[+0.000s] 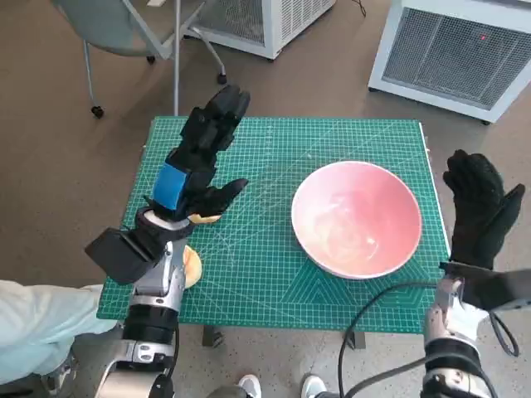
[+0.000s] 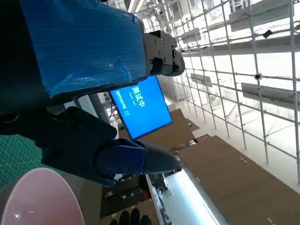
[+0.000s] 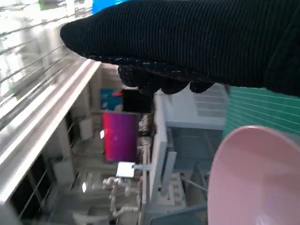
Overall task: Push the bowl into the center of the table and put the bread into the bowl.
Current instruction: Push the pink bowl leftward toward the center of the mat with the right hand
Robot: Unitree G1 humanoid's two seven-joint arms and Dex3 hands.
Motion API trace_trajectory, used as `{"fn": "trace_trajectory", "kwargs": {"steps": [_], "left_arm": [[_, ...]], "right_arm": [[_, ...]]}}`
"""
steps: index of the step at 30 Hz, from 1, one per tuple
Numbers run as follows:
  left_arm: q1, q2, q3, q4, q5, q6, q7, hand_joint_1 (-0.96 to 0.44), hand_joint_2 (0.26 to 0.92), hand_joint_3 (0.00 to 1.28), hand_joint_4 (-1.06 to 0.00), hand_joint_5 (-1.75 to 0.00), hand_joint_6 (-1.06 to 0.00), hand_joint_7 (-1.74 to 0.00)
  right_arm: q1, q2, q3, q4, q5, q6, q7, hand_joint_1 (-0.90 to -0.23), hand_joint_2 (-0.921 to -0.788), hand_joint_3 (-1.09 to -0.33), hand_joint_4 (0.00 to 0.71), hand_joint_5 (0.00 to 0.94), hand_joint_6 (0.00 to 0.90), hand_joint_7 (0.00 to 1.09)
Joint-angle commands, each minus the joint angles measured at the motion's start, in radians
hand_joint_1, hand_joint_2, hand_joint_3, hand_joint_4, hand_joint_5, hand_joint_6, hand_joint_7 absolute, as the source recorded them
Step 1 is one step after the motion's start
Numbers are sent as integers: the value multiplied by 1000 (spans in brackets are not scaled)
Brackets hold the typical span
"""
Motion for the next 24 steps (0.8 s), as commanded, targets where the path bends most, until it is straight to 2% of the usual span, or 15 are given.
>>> {"fn": "trace_trajectory", "kwargs": {"steps": [1,4,8,24], "left_arm": [[-8,11,7,2,-5,6,4,-602,921,344,-176,-1,-80,-335],[-5,17,10,0,-6,9,2,-602,921,345,-176,-1,-82,-335],[2,23,12,-11,-2,9,5,-604,921,344,-176,-1,-83,-335],[55,52,21,-75,29,8,54,-622,921,341,-189,-6,-97,-324]], "right_arm": [[-26,8,-31,92,33,38,19,-594,-921,-774,65,22,40,381],[-48,15,-52,138,52,61,28,-588,-921,-776,78,25,64,394],[-72,29,-69,180,61,85,25,-572,-921,-784,89,26,91,408],[-174,103,-111,258,67,214,-11,-551,-921,-788,118,23,127,413]]}}
